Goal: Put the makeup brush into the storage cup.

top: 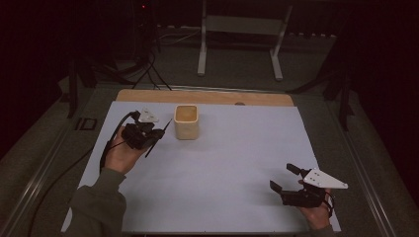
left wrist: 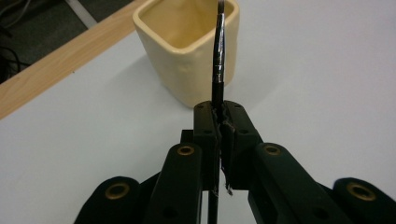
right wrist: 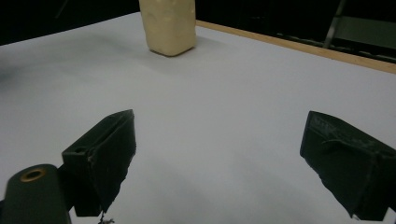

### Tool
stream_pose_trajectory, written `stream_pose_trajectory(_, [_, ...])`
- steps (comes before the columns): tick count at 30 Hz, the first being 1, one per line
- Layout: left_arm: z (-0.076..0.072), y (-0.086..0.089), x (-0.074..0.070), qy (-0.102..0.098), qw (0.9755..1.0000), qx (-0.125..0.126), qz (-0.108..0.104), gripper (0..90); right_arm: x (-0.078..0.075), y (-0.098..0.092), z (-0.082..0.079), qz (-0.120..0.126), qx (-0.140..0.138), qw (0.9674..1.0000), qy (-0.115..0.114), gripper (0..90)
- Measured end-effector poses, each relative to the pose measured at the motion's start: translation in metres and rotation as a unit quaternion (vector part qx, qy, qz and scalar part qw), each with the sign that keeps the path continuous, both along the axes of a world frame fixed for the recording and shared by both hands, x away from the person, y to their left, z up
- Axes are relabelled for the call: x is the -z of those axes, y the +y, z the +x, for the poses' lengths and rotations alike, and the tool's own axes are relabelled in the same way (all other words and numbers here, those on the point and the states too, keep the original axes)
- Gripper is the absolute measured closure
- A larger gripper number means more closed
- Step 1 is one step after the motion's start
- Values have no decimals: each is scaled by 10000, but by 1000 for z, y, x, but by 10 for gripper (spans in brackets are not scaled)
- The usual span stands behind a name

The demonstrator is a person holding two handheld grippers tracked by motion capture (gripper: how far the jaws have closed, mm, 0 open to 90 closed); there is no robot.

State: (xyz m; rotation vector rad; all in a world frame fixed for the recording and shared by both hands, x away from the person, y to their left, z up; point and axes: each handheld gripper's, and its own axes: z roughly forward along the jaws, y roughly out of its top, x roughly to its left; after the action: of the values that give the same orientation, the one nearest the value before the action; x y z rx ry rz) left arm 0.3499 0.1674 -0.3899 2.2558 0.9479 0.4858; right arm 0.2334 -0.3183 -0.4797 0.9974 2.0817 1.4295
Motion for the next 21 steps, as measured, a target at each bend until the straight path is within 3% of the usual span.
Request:
stream_pose_trajectory(9, [1,2,-4,-246,9992,-164,-256,865,0,0,0,-2,-1,10000,-1,104])
stream_pose_trajectory(21, [2,1,-5,-424,9980,-132,-447,865,0,0,0,0,-6,10000,-1,104])
